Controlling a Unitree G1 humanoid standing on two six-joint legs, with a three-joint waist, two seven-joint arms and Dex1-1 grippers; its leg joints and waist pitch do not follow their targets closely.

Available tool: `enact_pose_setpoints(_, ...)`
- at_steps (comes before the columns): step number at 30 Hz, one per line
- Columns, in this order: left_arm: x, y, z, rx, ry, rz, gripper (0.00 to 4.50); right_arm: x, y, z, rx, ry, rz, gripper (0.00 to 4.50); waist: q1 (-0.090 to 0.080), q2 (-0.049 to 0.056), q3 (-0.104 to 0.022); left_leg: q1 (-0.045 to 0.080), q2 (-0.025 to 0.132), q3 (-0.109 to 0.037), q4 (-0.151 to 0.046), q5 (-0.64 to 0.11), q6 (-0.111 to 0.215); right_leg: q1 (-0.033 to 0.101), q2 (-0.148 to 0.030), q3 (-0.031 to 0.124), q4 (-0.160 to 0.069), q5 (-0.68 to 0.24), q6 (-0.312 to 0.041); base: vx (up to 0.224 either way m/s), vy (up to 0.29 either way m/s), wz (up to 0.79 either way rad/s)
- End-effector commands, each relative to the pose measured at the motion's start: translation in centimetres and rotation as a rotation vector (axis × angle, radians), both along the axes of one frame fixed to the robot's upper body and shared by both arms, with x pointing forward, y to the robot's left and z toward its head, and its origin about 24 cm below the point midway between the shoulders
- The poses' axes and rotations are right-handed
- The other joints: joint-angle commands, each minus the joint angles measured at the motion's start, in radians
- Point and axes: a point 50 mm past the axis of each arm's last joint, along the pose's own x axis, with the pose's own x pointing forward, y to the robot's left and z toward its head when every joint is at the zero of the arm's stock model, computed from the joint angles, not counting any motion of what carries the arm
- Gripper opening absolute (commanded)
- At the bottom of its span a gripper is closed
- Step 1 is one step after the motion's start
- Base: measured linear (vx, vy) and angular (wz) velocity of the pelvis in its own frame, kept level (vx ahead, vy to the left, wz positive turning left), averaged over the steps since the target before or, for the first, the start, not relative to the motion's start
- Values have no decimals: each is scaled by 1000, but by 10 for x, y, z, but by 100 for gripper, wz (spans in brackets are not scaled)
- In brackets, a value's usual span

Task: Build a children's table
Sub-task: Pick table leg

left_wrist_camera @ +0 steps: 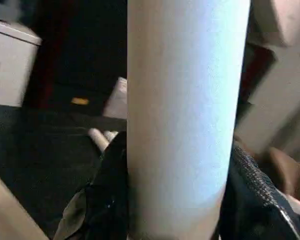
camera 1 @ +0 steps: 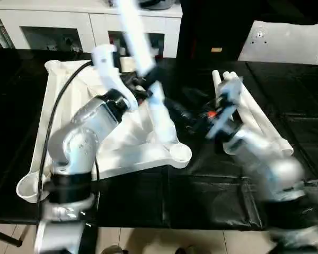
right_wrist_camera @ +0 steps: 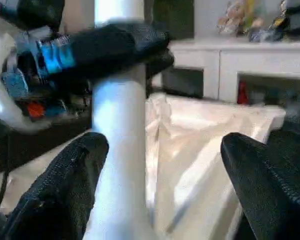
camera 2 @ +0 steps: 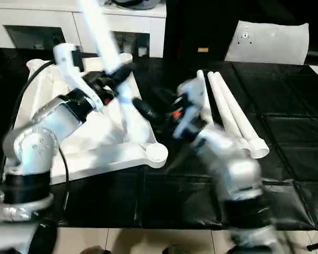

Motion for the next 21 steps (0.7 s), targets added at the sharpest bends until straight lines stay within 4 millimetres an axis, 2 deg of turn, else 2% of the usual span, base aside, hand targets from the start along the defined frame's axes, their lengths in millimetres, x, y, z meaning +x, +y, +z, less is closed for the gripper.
enact_pose_setpoints(1,-2,-8,13,-6,-48,-115,185,-6,3,9,14,17,121,398,4,-19,-82,-1,26,5,-61,27,74,76,-60,46,-63,-38,-211,0,0,0)
enact_pose_setpoints(5,-5,-9,18,-9,-77,-224,185,-11,0,6,-42,42,226,398,9,-12,-83,-2,29,4,-58,41,80,74,-66,45,-59,-40,-222,0,0,0)
enact_pose_setpoints(8,-6,-11,23,-25,-93,-306,185,-13,-2,3,-65,71,281,398,9,-14,-83,-2,29,4,-59,38,78,75,-65,45,-61,-50,-224,0,0,0)
enact_pose_setpoints(9,-7,-12,24,-36,-95,-321,185,-14,-3,3,-66,76,289,380,10,-19,-83,-2,28,5,-58,36,78,75,-64,44,-61,-52,-225,0,0,0)
enact_pose_setpoints(10,-8,-15,30,-63,-104,-367,185,-14,-3,3,-64,90,311,380,12,-20,-84,-1,27,6,-58,38,78,76,-65,44,-60,-52,-226,0,0,0)
enact_pose_setpoints(13,-13,-24,38,-38,-160,-496,185,-14,-2,4,-39,114,370,348,19,-13,-83,0,30,4,-58,39,79,72,-67,44,-60,-63,-230,0,0,0)
enact_pose_setpoints(15,-14,-27,41,-40,-170,-527,185,-15,-1,6,-22,123,397,331,21,-19,-84,1,31,5,-59,45,80,73,-66,44,-58,-51,-232,0,0,0)
enact_pose_setpoints(19,-16,-28,42,-32,-189,-578,184,-18,1,6,-12,142,458,311,25,-18,-85,0,32,5,-59,49,76,75,-67,43,-57,-42,-237,0,0,0)
enact_pose_setpoints(21,-18,-29,44,-33,-195,-594,184,-19,1,7,-4,150,477,276,26,-18,-85,0,31,5,-58,49,74,75,-67,43,-57,-39,-239,0,0,0)
